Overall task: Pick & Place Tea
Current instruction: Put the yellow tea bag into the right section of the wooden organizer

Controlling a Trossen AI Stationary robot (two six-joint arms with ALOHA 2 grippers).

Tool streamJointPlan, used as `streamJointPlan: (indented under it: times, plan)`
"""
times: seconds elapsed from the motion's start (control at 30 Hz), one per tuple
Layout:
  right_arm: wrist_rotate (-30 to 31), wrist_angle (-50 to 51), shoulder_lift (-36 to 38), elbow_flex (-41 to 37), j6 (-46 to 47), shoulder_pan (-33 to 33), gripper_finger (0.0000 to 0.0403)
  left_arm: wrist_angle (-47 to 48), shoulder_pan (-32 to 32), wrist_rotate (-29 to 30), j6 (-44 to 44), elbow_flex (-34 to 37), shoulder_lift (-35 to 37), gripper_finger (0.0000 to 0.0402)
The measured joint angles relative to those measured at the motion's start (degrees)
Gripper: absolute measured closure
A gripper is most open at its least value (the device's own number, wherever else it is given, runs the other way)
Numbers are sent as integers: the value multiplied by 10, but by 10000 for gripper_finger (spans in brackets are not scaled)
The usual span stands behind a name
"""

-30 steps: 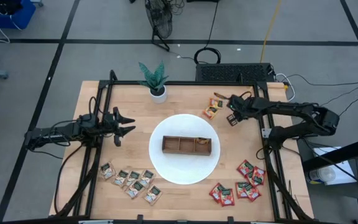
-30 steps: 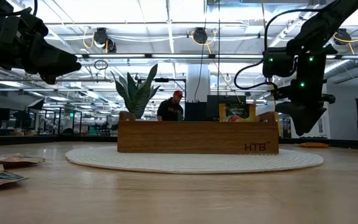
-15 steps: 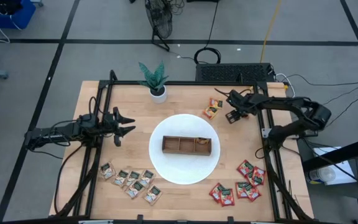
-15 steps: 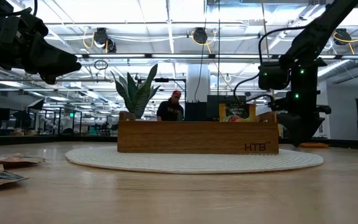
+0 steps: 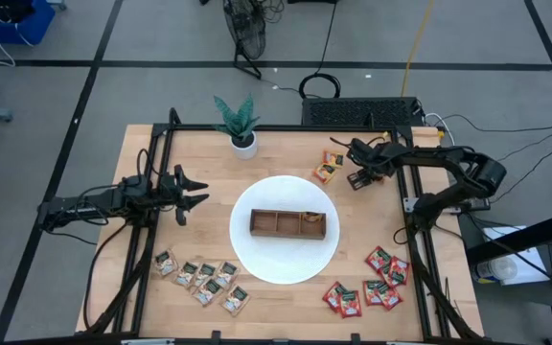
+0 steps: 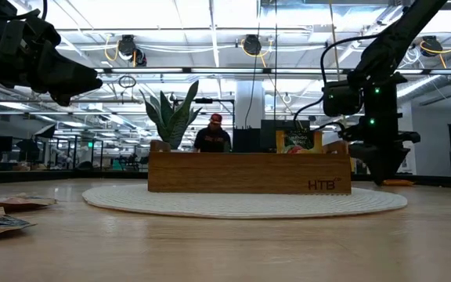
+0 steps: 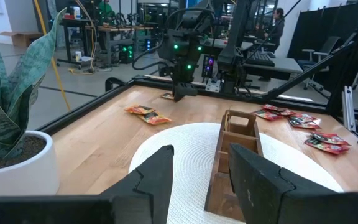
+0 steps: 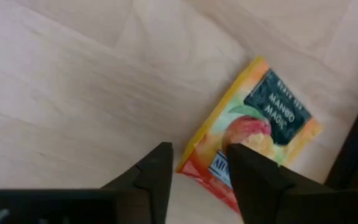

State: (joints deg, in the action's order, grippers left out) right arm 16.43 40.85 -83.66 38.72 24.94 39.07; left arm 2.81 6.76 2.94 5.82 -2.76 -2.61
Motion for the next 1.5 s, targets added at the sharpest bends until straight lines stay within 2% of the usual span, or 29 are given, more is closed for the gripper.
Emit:
streamJointPlan:
  times: [0.3, 0.43, 0.53, 0.7, 0.97, 1.2, 1.37, 1.5]
  plan:
    - [6, 4, 0, -1, -28, 0, 388, 0, 0, 0, 0, 0, 0, 245]
    - [12, -5, 0, -1, -52, -9, 395, 0, 0, 0, 0, 0, 0, 245]
    - [43, -17, 6, -3, -64, -43, 399, 0, 0, 0, 0, 0, 0, 245]
    - [95, -43, 47, -3, -44, -148, 402, 0, 0, 0, 0, 0, 0, 245]
    - [248, -105, 121, -2, 31, -386, 402, 0, 0, 0, 0, 0, 0, 245]
    - [333, -272, 114, 19, -30, -565, 402, 0, 0, 0, 0, 0, 0, 245]
    - [344, -366, 74, 63, -102, -638, 402, 0, 0, 0, 0, 0, 0, 245]
    - [311, -368, 16, 101, -106, -663, 402, 0, 0, 0, 0, 0, 0, 245]
